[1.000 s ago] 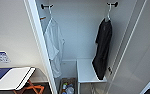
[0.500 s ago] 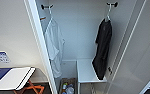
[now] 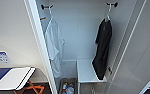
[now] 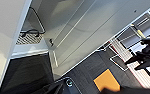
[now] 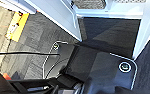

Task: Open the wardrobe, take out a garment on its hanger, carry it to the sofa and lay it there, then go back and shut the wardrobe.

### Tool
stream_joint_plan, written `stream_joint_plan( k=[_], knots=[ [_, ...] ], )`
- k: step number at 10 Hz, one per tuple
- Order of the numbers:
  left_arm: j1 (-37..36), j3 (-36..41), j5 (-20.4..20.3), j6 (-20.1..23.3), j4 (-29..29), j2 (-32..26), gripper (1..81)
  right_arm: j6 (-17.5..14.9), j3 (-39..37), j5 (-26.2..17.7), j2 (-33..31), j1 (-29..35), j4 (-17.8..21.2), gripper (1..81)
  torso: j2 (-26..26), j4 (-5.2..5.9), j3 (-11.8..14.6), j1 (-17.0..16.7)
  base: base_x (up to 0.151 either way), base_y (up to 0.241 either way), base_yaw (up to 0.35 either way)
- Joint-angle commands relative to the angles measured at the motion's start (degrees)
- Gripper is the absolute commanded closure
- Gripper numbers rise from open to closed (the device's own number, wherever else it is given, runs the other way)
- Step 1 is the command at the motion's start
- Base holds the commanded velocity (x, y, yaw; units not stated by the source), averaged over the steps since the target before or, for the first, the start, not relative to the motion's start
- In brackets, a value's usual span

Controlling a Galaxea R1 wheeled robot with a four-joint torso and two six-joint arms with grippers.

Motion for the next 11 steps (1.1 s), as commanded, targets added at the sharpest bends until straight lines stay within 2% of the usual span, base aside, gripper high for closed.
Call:
stream_joint_plan(
  k=[1, 4, 7, 11],
  knots=[
    [-2.49, -7.42, -1.66, -4.21, -1.95, 6.08, 1.0, 0.30, -1.76, 0.63, 1.30, 1.36, 8.59, 1.0, 0.00, 0.00, 0.00, 0.00, 0.000, 0.000, 0.000],
    [-2.49, -14.80, -4.57, -8.25, -1.95, 10.65, 1.0, 0.74, -5.27, 0.71, 5.52, 0.65, 10.44, 1.0, 0.00, 0.00, 0.00, 0.00, 0.000, 0.000, 0.000],
    [-2.49, -22.01, -7.03, -10.18, -2.12, 15.40, 1.0, 0.74, -10.55, 3.44, 10.09, -0.93, 14.92, 1.0, 0.00, 0.00, 0.00, 0.00, 0.000, 0.000, 0.000],
    [-2.75, -32.56, -7.03, -14.05, -2.30, 19.97, 1.0, 0.74, -16.88, 4.14, 14.93, -1.55, 15.54, 1.0, 0.00, 0.00, 0.00, 0.00, 0.000, 0.000, 0.000]
  ],
)
